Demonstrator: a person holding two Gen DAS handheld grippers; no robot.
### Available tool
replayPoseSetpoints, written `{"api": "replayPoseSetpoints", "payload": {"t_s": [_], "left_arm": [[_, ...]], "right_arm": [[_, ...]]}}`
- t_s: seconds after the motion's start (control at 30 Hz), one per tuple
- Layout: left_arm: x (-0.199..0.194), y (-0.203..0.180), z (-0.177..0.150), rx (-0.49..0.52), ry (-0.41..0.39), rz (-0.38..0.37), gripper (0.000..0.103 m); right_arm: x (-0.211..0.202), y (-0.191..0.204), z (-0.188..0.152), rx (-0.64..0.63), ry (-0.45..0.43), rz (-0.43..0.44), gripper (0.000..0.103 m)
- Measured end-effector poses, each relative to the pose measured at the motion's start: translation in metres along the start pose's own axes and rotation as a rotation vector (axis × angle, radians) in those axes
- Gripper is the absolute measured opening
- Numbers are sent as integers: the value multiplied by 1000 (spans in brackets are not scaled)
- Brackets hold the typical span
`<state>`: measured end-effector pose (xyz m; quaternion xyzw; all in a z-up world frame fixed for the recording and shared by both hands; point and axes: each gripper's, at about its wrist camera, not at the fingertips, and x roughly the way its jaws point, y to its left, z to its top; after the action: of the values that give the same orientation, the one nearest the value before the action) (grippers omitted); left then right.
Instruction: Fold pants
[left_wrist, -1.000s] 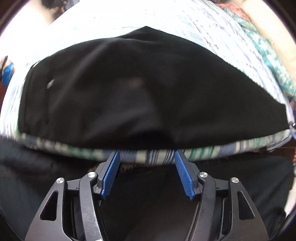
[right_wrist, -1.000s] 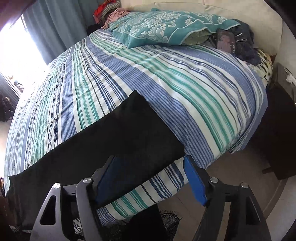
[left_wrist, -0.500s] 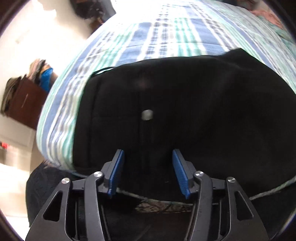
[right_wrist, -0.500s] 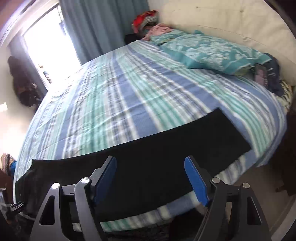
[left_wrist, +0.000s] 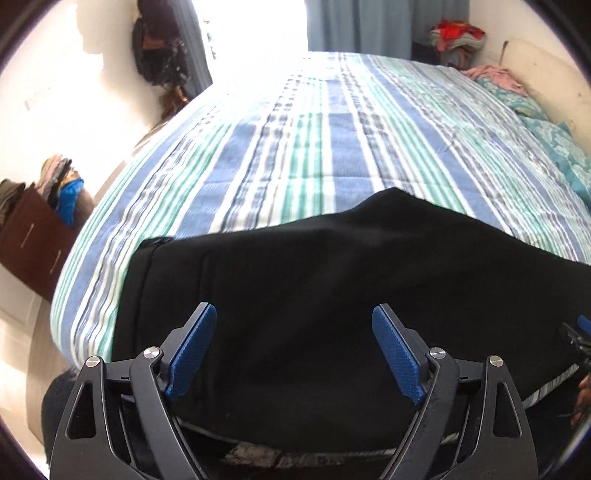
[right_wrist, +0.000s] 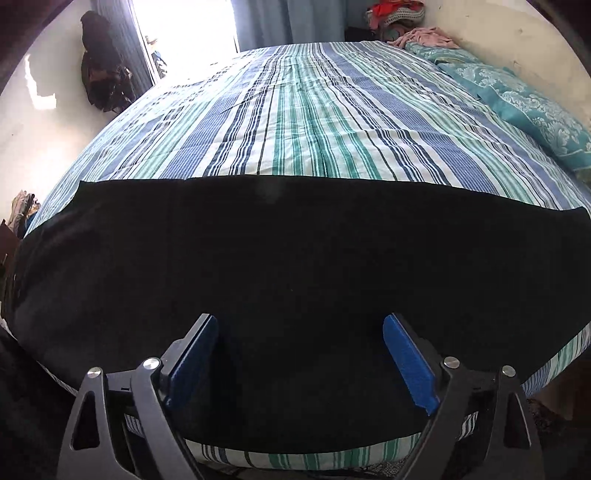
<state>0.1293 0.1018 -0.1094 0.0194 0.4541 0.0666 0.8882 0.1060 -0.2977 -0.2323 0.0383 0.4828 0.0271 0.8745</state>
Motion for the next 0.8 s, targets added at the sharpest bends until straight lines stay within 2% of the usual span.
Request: {"api": "replayPoseSetpoints", "payload": {"t_s": [0.07, 0.13, 0.17, 0.2, 0.27, 0.37, 0.5, 0.57, 0.63, 0.73, 0.8], "left_arm": [[18, -20, 1, 27, 5, 0, 93], [39, -35, -9, 45, 65, 37, 93], [56, -33, -12, 46, 114, 60, 94], [61, -28, -18, 30, 125, 51, 95], [53, -19, -29, -3, 82, 38, 100], [45, -16, -24, -9, 100, 13, 98], [24, -15, -25, -44, 35, -60, 99], [24, -23, -34, 1, 79, -65, 99], [34, -33, -49, 80, 168, -30, 99], [30, -34, -58, 129, 191, 1, 102], [28, -31, -58, 126, 226, -9, 101]], "right_arm": [[2, -1, -3, -7, -2, 0, 101], [2, 0, -6, -8, -10, 3, 103], [2, 0, -7, -12, -14, 0, 103], [2, 2, -7, -15, -18, -2, 103], [2, 3, -8, -21, -24, 2, 103], [4, 3, -7, -25, -27, 3, 103], [6, 4, -6, -28, -24, -15, 103], [5, 5, -6, -26, -23, -19, 103], [5, 6, -6, -25, -21, -20, 103], [5, 6, -6, -25, -19, -24, 103], [5, 6, -6, -24, -19, -28, 103]]}}
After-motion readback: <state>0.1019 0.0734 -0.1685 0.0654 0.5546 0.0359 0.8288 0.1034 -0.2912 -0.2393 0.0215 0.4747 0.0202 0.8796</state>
